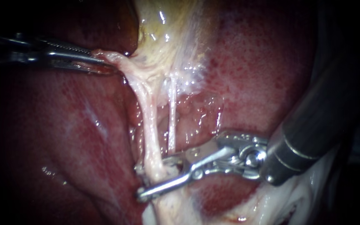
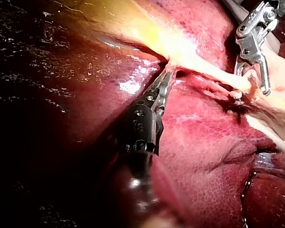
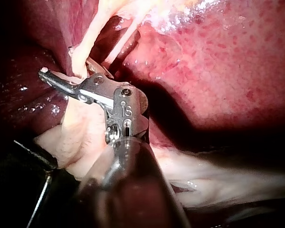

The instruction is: Clipping first clip left tube

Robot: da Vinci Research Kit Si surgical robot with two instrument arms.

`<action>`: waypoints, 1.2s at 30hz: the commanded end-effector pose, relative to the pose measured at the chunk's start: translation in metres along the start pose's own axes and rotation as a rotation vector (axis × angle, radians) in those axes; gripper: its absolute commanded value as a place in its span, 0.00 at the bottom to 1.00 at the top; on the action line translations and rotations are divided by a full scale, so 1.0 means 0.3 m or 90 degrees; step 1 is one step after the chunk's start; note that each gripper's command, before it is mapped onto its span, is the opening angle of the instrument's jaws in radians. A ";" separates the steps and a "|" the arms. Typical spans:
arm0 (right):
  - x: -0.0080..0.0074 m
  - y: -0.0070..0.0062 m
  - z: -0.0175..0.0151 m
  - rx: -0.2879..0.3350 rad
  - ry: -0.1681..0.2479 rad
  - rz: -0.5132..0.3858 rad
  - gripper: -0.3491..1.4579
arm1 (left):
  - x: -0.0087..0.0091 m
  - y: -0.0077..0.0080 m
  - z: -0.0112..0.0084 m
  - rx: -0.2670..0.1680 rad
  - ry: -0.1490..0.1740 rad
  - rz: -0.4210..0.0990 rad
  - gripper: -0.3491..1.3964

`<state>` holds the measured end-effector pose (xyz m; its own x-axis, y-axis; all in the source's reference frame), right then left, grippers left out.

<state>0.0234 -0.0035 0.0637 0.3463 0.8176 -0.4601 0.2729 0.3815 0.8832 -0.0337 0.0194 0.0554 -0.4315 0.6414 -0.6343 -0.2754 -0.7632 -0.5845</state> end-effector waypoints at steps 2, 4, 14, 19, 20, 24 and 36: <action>0.0004 0.0006 0.002 -0.010 0.006 -0.001 0.46 | 0.0000 -0.0001 0.0002 0.001 0.000 0.000 0.00; 0.0012 0.0010 0.004 -0.017 0.013 -0.001 0.47 | 0.0000 -0.0001 0.0002 0.001 0.000 0.000 0.00; 0.0031 0.0021 0.007 -0.013 0.029 -0.001 0.47 | 0.0002 0.0000 0.0007 0.001 0.000 -0.001 0.00; 0.0032 0.0011 0.007 -0.012 0.029 -0.001 0.47 | 0.0001 0.0000 0.0008 0.001 0.000 -0.001 0.00; 0.0033 0.0006 0.007 -0.011 0.028 -0.001 0.46 | 0.0001 0.0000 0.0008 0.001 0.000 -0.001 0.00; 0.0035 -0.0036 0.008 -0.008 0.027 0.000 0.46 | -0.0001 0.0001 0.0007 0.002 0.000 0.000 0.00; 0.0102 -0.0149 0.008 0.012 0.039 0.006 0.45 | -0.0004 -0.0004 0.0007 0.001 0.000 0.000 0.00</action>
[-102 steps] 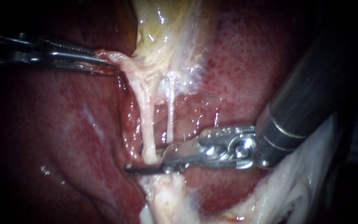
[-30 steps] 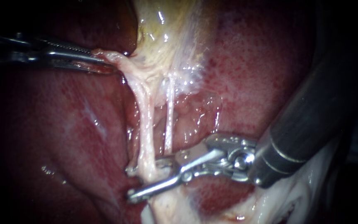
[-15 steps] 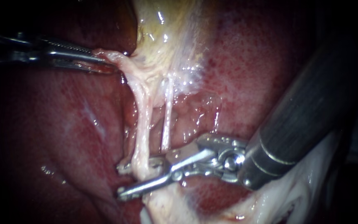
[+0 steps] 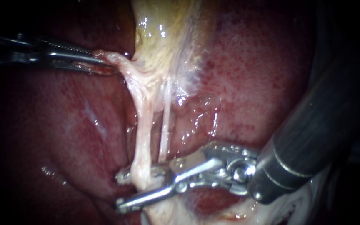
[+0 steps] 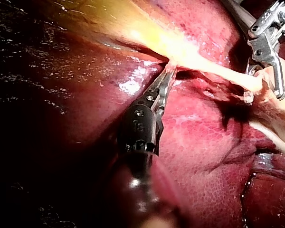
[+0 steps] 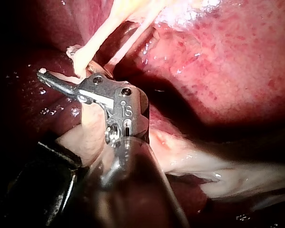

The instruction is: Clipping first clip left tube

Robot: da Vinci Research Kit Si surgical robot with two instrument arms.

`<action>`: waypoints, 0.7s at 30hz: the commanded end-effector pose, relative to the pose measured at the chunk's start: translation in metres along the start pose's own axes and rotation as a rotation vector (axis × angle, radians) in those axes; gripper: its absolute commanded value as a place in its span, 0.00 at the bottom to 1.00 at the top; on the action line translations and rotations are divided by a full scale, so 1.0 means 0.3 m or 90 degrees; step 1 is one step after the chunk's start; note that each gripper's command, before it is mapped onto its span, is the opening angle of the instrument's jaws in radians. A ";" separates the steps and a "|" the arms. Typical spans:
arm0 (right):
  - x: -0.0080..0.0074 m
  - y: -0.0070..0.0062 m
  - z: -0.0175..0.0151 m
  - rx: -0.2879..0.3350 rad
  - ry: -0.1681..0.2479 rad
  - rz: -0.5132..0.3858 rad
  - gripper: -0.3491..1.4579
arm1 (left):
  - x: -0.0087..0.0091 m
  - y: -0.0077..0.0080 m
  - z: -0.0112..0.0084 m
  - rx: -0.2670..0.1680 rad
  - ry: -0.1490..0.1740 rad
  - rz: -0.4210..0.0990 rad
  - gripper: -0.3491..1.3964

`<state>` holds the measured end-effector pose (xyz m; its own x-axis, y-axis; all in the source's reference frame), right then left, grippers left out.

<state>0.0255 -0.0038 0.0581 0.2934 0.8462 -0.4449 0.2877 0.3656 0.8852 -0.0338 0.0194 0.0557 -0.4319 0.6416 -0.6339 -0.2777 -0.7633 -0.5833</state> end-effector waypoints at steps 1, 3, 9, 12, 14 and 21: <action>0.0001 0.0000 0.000 0.000 0.000 0.001 0.44 | 0.0000 0.0000 0.0000 -0.001 0.000 0.000 0.00; 0.0003 0.0000 -0.001 0.000 0.000 0.001 0.44 | 0.0000 -0.0001 0.0000 -0.001 0.000 0.000 0.00; 0.0017 -0.0004 -0.002 0.001 0.001 0.003 0.38 | 0.0000 -0.0001 -0.0001 -0.001 0.000 0.000 0.00; 0.0021 -0.0008 -0.003 0.002 0.001 0.003 0.33 | -0.0001 -0.0001 -0.0001 -0.001 0.000 0.000 0.00; 0.0022 -0.0007 -0.003 0.003 0.001 0.003 0.27 | -0.0001 -0.0002 -0.0001 -0.001 0.000 0.000 0.00; 0.0020 0.0003 -0.004 0.004 -0.001 0.003 0.15 | -0.0002 -0.0003 0.0000 -0.001 0.000 0.000 0.00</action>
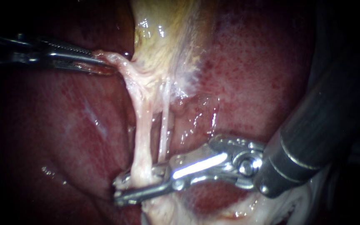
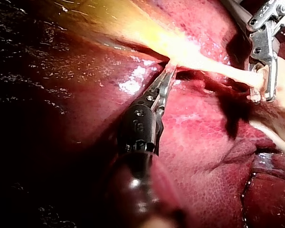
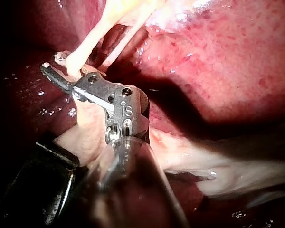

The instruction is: Clipping first clip left tube

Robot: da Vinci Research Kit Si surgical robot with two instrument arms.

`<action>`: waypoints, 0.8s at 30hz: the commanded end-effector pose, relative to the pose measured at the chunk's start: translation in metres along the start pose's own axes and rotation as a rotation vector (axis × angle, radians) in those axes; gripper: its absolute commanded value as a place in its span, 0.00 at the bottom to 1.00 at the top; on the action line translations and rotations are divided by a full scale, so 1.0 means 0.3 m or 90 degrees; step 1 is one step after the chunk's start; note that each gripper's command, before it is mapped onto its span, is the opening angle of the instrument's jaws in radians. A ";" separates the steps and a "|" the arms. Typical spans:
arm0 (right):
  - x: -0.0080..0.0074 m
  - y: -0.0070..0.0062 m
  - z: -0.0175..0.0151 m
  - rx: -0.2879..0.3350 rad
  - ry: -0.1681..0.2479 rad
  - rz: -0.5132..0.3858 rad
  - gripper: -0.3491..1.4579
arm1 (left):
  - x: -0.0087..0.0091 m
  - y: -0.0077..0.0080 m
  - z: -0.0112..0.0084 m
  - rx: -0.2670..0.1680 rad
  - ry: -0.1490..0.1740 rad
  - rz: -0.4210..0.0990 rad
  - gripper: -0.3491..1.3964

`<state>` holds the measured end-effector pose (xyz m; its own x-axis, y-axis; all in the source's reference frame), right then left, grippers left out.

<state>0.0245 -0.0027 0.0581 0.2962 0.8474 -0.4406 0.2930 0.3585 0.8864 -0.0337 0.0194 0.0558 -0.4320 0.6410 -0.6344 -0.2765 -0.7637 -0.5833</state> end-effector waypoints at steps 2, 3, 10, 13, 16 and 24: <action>-0.0002 0.0004 0.000 0.000 0.000 0.000 0.14 | -0.0001 0.0000 0.0000 0.000 0.000 0.000 0.00; -0.0002 0.0005 0.000 0.000 0.000 0.000 0.12 | -0.0001 -0.0001 0.0001 0.000 0.000 0.000 0.00; -0.0001 0.0002 -0.001 0.001 0.000 0.001 0.00 | -0.0003 -0.0002 0.0001 0.000 0.000 0.000 0.00; -0.0001 -0.0002 -0.001 0.001 0.000 0.020 0.00 | -0.0003 -0.0002 0.0001 0.000 0.000 0.000 0.00; -0.0003 -0.0005 -0.002 0.001 -0.001 0.023 0.00 | -0.0003 -0.0002 0.0001 0.000 0.000 0.000 0.00; -0.0008 -0.0001 -0.002 0.001 -0.001 0.023 0.00 | -0.0003 -0.0003 0.0000 0.000 0.000 0.000 0.00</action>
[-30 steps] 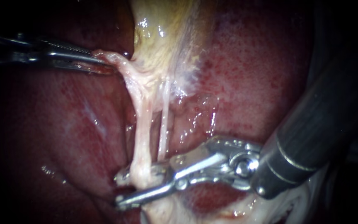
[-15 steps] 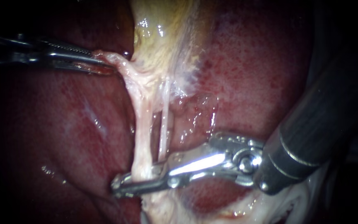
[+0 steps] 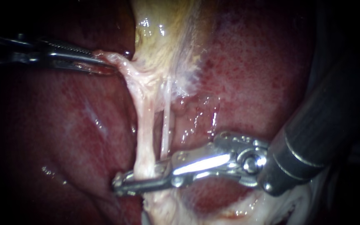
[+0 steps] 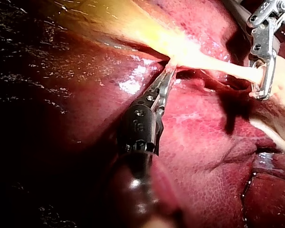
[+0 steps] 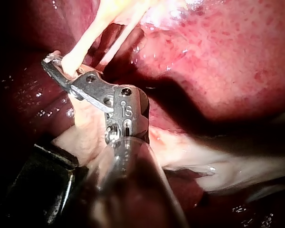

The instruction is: Clipping first clip left tube

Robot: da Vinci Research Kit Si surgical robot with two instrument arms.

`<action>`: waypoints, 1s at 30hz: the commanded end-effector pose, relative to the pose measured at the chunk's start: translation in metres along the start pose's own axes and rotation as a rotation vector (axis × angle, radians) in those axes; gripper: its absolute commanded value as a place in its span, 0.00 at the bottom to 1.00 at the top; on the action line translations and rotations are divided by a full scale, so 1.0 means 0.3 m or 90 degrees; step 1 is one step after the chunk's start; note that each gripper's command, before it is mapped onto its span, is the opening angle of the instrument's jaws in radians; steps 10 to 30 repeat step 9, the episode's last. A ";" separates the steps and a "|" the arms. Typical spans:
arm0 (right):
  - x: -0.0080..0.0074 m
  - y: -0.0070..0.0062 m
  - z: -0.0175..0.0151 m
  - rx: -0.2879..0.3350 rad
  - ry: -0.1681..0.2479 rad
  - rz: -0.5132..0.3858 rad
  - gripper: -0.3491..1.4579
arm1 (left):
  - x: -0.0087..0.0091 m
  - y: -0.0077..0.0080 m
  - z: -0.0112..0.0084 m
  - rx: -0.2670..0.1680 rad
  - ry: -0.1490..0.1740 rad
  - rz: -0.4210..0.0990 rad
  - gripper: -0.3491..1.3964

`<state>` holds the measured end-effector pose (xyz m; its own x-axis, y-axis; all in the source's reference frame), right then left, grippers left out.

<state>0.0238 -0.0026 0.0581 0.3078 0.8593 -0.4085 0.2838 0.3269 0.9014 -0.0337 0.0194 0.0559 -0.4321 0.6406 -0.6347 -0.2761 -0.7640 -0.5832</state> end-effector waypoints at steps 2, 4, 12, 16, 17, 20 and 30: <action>-0.0005 0.0005 0.000 0.000 0.000 0.000 0.00 | 0.0000 -0.0001 0.0000 0.000 0.000 0.000 0.00; -0.0006 0.0005 0.000 0.000 0.000 0.000 0.00 | -0.0001 -0.0002 0.0000 0.000 0.000 0.000 0.00; -0.0006 0.0005 0.000 0.000 0.000 0.000 0.00 | -0.0002 -0.0002 0.0001 0.000 0.000 0.000 0.00; -0.0006 0.0005 0.000 0.000 0.000 0.000 0.00 | -0.0002 -0.0002 0.0001 0.000 0.000 0.000 0.00; -0.0006 0.0005 0.000 0.000 0.000 0.000 0.00 | -0.0002 -0.0002 0.0001 0.000 0.000 0.000 0.00; -0.0006 0.0005 0.000 0.000 0.000 0.000 0.00 | -0.0002 -0.0002 0.0001 0.000 0.000 0.000 0.00; -0.0006 0.0005 0.000 0.000 0.000 0.000 0.00 | -0.0002 -0.0002 0.0001 0.000 0.000 0.000 0.00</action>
